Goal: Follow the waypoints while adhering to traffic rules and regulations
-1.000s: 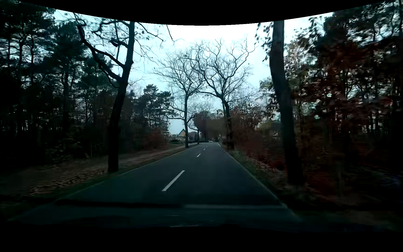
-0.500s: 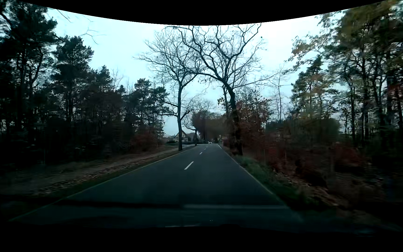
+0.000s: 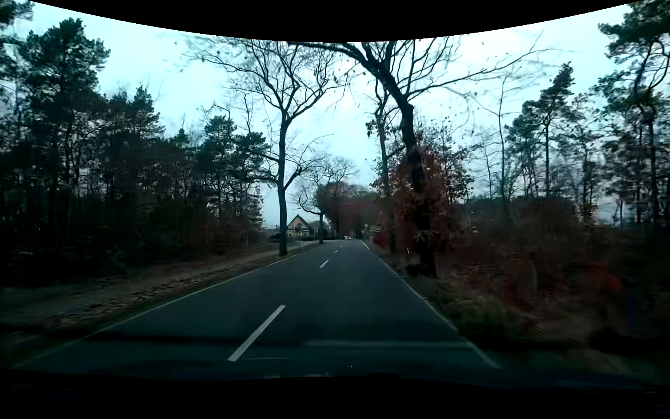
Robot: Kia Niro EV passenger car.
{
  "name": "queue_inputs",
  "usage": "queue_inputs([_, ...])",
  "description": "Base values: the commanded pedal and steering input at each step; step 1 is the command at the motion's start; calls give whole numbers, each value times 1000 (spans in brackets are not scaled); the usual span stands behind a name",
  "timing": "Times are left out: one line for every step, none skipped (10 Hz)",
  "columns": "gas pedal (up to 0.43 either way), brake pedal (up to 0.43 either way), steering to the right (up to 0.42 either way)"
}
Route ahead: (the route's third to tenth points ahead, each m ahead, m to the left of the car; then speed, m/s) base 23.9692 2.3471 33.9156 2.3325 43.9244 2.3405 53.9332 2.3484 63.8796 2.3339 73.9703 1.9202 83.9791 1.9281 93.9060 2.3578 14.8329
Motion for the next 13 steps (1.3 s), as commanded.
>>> queue_inputs([130,0,1])
queue_inputs([130,0,1])
queue_inputs([130,0,0])
queue_inputs([130,0,1])
queue_inputs([118,0,1])
queue_inputs([118,0,1])
queue_inputs([118,0,0])
queue_inputs([110,0,0])
queue_inputs([110,0,0])
queue_inputs([0,0,0])
queue_inputs([0,0,-1])
queue_inputs([0,0,-2])
queue_inputs([0,6,-2])
